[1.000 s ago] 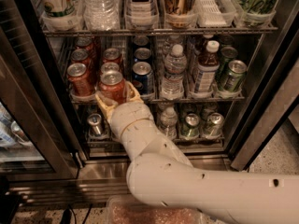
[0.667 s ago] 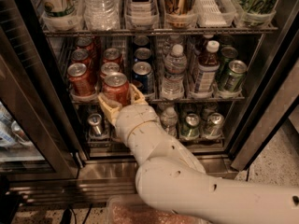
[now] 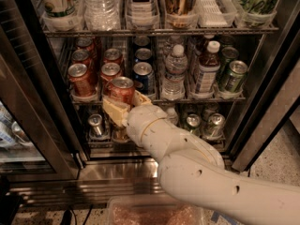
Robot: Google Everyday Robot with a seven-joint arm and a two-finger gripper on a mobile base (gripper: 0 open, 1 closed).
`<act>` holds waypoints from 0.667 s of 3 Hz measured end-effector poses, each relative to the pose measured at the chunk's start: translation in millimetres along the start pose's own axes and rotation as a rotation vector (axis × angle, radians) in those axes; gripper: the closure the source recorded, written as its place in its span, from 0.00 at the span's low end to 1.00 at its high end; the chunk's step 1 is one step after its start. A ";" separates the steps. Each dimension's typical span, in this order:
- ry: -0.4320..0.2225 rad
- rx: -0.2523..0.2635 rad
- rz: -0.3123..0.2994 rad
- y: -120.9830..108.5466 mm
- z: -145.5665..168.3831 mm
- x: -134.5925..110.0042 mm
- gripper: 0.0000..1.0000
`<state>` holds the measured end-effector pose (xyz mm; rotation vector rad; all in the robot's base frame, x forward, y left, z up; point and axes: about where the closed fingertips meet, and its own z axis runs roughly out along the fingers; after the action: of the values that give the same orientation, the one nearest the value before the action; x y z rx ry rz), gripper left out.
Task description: Pick coke can from middle shelf of fridge
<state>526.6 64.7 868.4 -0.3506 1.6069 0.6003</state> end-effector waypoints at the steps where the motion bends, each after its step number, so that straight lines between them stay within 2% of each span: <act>1: -0.007 -0.079 0.062 14.9 0.6 -2.1 1.00; 2: 0.008 -0.168 0.117 35.1 3.4 2.4 1.00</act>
Offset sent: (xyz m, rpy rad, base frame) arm -0.0481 0.0327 0.0101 0.1034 0.0422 0.3591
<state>509.6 95.6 872.0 -0.3855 1.5963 0.8272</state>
